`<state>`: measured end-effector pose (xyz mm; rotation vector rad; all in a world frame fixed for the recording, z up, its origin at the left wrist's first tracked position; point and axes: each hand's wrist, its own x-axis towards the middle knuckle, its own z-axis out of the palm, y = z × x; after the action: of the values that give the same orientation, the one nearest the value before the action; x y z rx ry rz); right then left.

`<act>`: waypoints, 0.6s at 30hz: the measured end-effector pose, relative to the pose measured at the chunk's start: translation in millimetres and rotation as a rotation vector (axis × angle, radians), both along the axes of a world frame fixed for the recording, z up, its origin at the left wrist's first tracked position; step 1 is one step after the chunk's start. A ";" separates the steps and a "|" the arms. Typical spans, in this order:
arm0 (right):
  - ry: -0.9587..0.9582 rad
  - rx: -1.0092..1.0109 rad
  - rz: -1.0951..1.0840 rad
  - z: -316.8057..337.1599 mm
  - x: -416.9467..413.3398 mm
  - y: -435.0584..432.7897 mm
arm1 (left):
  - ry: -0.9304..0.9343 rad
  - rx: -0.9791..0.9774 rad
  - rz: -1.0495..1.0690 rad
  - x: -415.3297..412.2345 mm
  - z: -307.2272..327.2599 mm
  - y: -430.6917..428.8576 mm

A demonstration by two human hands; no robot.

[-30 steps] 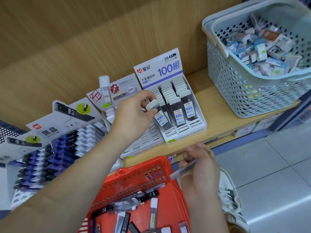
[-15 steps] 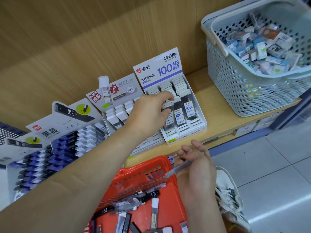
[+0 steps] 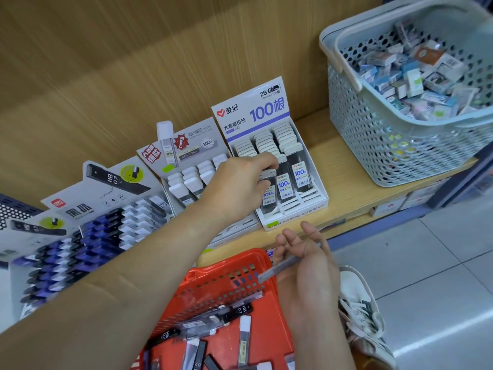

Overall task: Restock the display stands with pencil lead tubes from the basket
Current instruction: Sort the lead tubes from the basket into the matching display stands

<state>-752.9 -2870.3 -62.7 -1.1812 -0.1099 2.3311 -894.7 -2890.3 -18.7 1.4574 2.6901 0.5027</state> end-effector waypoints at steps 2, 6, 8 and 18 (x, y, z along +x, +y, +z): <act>0.005 0.009 -0.005 0.6 0.4 1.0 | 0.011 0.011 -0.014 -1.1 -5.0 0.0; 0.007 0.028 -0.004 -2.0 2.1 1.7 | 0.036 0.085 0.049 -1.1 -15.7 -6.1; 0.033 0.017 0.003 -4.8 2.9 1.3 | 0.099 0.116 0.058 -2.9 -19.1 -6.4; 0.049 -0.029 0.066 -8.9 -3.5 -0.2 | 0.334 -0.071 0.058 -8.2 -13.2 2.3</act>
<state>-756.4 -2870.4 -71.7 -1.1494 -0.0994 2.4253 -902.9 -2888.1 -32.0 1.5713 2.9714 0.1751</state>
